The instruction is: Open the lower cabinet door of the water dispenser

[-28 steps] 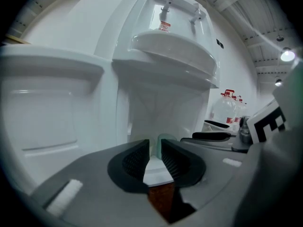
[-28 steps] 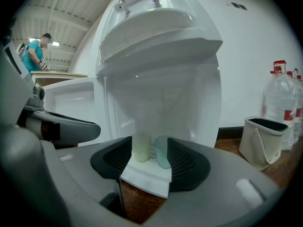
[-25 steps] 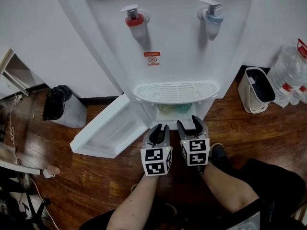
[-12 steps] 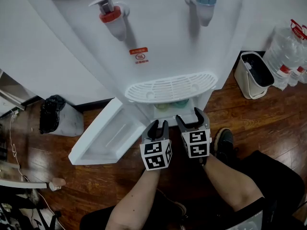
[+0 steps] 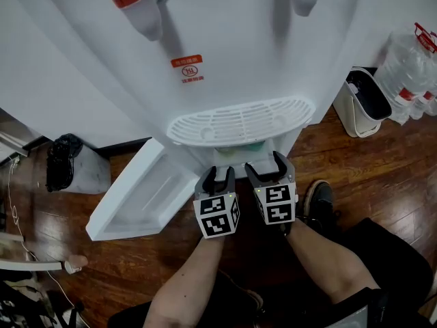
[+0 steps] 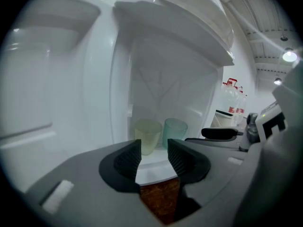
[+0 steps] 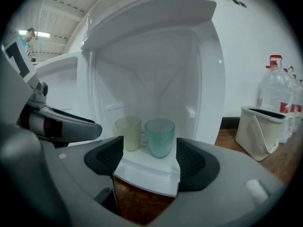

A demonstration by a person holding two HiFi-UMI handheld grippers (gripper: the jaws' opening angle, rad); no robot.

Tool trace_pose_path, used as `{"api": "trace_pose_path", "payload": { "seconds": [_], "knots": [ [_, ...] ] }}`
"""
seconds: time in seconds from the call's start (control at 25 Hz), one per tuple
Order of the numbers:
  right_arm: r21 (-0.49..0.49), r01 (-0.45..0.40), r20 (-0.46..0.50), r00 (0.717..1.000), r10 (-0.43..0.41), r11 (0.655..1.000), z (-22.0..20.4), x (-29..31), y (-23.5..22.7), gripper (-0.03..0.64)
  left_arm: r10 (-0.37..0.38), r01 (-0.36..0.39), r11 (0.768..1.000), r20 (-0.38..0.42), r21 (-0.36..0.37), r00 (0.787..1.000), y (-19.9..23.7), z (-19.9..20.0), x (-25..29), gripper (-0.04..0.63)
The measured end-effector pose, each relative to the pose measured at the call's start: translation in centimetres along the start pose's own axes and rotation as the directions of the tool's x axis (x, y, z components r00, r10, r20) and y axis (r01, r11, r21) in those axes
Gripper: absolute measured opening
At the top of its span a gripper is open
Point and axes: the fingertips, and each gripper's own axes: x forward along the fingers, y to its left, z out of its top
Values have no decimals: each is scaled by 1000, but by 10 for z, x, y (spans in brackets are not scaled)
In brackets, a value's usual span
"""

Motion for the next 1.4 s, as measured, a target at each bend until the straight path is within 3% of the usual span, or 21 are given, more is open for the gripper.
{"api": "trace_pose_path", "payload": {
  "seconds": [0.28, 0.52, 0.8, 1.04, 1.4],
  "knots": [
    [19, 6, -11, 1000, -6, 1000, -2, 21, -7, 383, -10, 10, 1000, -32, -3, 999, 0, -16, 11, 193],
    [20, -3, -34, 999, 4, 1000, -8, 39, -7, 391, 50, -48, 998, -43, 47, 998, 1, -18, 23, 222],
    [53, -1, -53, 999, 4, 999, -21, 53, -5, 405, 30, -22, 993, -66, 112, 997, 5, -26, 30, 222],
    [88, 46, -78, 996, -39, 995, -25, 63, -15, 411, 39, -34, 994, -54, 100, 998, 5, -26, 32, 222],
    [45, 68, -49, 997, -66, 997, -24, 76, -14, 407, 33, -25, 995, -80, 100, 996, 11, -43, 35, 222]
  ]
}}
